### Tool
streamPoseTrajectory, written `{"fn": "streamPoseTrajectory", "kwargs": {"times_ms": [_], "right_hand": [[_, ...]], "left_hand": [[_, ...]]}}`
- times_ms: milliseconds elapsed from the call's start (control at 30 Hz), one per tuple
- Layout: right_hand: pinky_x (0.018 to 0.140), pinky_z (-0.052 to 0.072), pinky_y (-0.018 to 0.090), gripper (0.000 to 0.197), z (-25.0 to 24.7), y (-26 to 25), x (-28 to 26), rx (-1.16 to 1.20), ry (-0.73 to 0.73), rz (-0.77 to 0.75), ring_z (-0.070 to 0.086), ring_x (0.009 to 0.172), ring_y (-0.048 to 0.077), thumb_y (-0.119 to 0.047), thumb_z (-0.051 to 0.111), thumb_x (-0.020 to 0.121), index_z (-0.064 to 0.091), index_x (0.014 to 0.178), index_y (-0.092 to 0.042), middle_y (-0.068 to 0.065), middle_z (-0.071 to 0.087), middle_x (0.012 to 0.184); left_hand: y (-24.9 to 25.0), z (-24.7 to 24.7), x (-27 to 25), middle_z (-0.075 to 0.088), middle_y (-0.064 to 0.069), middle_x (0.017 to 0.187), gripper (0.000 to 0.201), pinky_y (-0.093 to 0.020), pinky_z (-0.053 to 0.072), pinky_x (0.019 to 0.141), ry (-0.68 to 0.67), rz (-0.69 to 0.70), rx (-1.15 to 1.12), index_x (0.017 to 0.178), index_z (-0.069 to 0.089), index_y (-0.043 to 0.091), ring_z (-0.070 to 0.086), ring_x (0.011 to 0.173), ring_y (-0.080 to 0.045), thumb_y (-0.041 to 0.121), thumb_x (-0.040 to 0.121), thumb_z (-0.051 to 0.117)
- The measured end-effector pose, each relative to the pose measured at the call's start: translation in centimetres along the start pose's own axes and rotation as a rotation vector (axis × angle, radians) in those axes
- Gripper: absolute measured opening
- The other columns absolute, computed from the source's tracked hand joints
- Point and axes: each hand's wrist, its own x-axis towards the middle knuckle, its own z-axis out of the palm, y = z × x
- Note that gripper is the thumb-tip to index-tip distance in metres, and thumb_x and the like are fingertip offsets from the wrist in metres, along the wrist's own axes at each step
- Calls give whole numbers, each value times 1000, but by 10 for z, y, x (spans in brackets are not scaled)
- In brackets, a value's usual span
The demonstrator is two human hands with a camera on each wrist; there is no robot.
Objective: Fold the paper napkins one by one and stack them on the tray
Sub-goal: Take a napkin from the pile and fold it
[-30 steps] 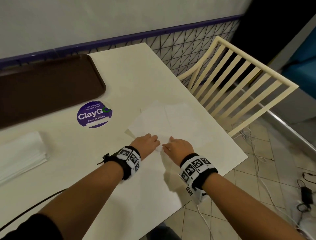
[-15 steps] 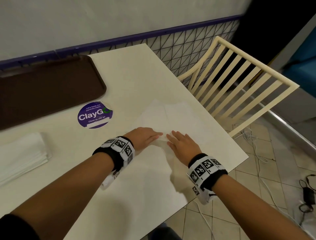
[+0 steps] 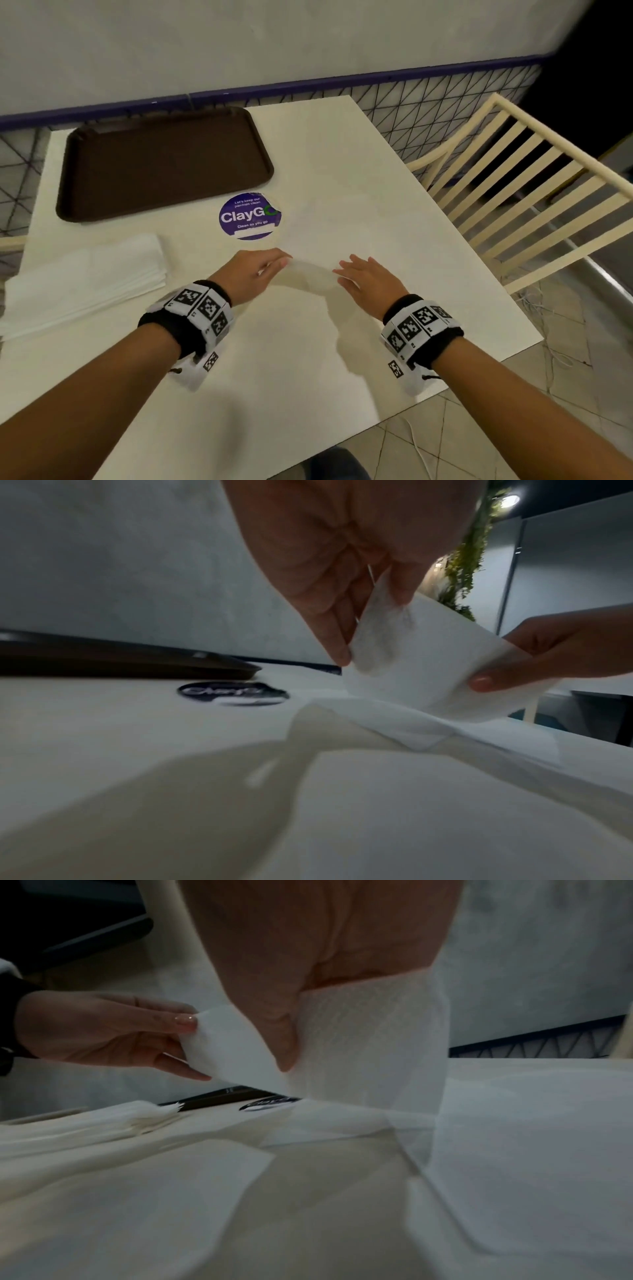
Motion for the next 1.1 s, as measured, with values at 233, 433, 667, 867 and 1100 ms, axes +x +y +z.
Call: {"fn": "streamPoseTrajectory", "kwargs": {"times_ms": [233,433,667,867,1100], "right_hand": [[96,35,28,33,20,-42,8,44,-202,-74,49,123,24,-25,39,99,54,124,-8,10,56,130],[72,25,19,27,20,-55,17,89,-263,-83,54,103,26,-23,45,97,58,112,-4,10,62,110],[77,31,23,18,3,-53,47,154,-296,19,46,93,18,-26,52,94,61,105,-14,5,52,98],[92,42,30,37,5,-39,66,382,-284,128,56,112,26,-26,62,88,61,117,-4,14,61,121],[86,53,30,31,22,-8,75,800,-325,267,61,94,26,-1,60,87,58,117,5,20,60,122]], "left_hand": [[-38,1,-81,44,-1,59,24,-10,34,59,-28,-319,-13,98,53,17,44,57,-11,30,100,32],[-48,6,-108,51,-3,68,21,-10,31,53,-123,-440,-46,88,41,25,45,61,-15,33,101,27],[-62,-1,-83,68,-8,94,38,-26,45,81,-47,-683,-312,96,61,13,62,84,-19,50,86,56],[-68,-4,-69,62,-9,82,16,-8,46,56,-87,-783,-419,82,53,11,58,62,-11,22,93,54],[-69,-2,-67,61,-14,81,18,-18,52,59,-146,-837,-463,91,52,1,59,63,-17,18,95,51]]}}
